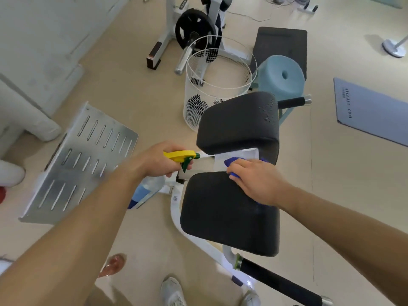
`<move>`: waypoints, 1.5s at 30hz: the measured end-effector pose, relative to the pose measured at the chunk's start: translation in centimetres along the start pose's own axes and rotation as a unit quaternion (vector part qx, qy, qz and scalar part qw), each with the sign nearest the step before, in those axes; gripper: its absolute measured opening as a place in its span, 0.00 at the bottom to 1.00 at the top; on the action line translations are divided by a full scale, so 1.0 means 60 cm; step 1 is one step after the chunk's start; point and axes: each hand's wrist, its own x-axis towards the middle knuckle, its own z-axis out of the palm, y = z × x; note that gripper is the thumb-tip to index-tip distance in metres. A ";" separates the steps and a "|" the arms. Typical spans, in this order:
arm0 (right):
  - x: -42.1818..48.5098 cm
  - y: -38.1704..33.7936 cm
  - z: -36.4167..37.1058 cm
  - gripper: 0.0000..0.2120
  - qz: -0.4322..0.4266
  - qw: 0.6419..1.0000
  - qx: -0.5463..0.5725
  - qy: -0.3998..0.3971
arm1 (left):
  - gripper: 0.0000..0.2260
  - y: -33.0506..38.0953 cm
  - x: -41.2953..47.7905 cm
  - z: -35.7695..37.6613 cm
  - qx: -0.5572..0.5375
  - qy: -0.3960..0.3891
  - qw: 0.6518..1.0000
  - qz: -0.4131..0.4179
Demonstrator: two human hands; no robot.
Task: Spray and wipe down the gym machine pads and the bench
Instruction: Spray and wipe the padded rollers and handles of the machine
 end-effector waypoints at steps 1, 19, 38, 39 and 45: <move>0.017 -0.010 -0.002 0.15 -0.007 1.000 -0.006 -0.014 | 0.16 -0.012 -0.005 -0.002 0.000 0.002 1.000 0.000; 0.254 -0.209 0.156 0.17 -0.123 0.943 -0.129 -0.282 | 0.12 -0.141 -0.077 0.039 0.021 0.131 0.991 0.005; 0.259 -0.190 0.161 0.16 -0.063 0.936 -0.187 -0.292 | 0.20 -0.236 -0.155 0.126 -0.098 0.242 0.963 -0.061; 0.258 -0.198 0.168 0.17 -0.076 0.929 -0.215 -0.291 | 0.19 -0.245 -0.161 0.136 -0.108 0.254 0.959 -0.066; 0.228 -0.256 0.176 0.16 -0.143 0.900 -0.276 -0.304 | 0.13 -0.283 -0.184 0.177 -0.117 0.306 0.941 -0.090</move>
